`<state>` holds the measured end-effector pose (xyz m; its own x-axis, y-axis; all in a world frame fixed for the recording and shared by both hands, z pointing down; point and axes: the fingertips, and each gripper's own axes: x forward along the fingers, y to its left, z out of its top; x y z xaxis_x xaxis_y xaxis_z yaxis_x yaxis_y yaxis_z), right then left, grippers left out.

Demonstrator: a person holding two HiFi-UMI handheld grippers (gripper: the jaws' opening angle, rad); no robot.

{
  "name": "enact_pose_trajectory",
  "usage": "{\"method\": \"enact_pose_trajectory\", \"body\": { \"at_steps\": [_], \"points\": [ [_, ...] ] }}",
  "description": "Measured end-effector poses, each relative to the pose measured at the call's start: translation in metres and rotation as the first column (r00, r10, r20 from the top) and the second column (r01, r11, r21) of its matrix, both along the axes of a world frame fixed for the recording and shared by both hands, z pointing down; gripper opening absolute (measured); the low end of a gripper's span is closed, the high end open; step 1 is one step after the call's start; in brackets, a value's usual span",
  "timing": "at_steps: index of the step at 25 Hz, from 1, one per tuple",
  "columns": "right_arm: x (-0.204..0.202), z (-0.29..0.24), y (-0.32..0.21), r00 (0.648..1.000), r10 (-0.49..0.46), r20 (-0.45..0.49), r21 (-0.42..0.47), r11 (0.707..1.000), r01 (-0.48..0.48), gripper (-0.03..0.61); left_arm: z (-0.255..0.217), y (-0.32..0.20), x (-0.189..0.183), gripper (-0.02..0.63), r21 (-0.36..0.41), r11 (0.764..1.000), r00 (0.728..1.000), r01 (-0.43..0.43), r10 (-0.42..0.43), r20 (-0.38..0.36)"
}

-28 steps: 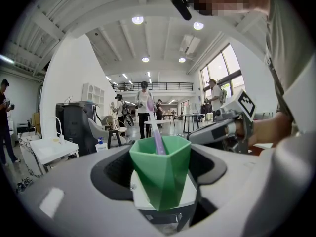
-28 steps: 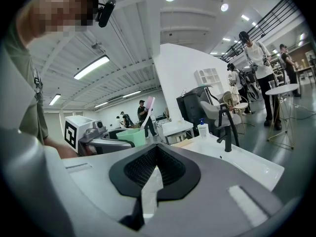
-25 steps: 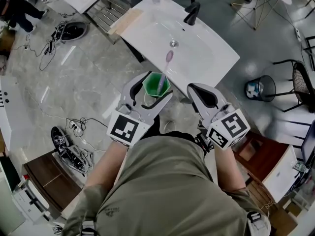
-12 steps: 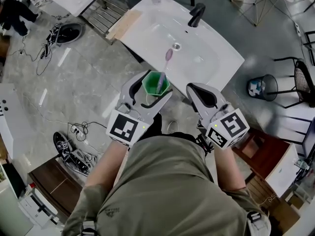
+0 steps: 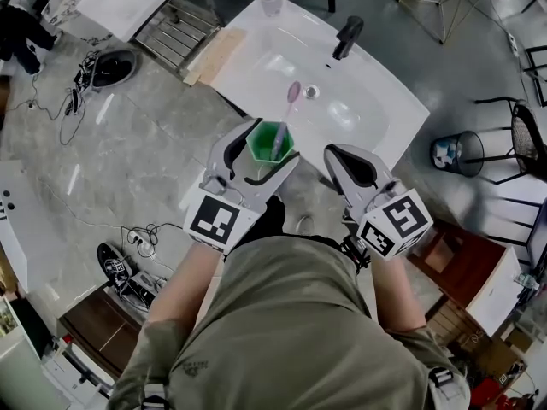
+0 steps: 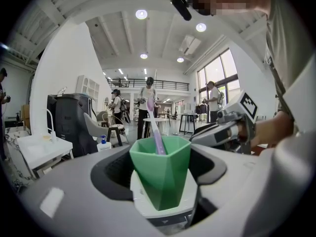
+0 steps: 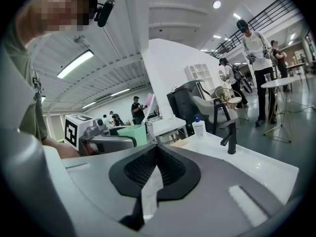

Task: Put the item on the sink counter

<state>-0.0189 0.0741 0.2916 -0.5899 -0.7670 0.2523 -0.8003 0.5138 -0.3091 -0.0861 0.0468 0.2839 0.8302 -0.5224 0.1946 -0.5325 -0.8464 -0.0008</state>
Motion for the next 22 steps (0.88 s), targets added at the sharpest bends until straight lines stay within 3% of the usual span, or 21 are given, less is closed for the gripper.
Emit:
{"method": "enact_pose_trajectory", "body": {
  "at_steps": [22],
  "points": [
    [-0.007,0.023,-0.089,0.994,0.109,-0.014,-0.050,0.993,-0.110,0.012,0.019,-0.104,-0.006,0.322,-0.021,0.994,0.995,-0.103,0.103,0.006]
  ]
}}
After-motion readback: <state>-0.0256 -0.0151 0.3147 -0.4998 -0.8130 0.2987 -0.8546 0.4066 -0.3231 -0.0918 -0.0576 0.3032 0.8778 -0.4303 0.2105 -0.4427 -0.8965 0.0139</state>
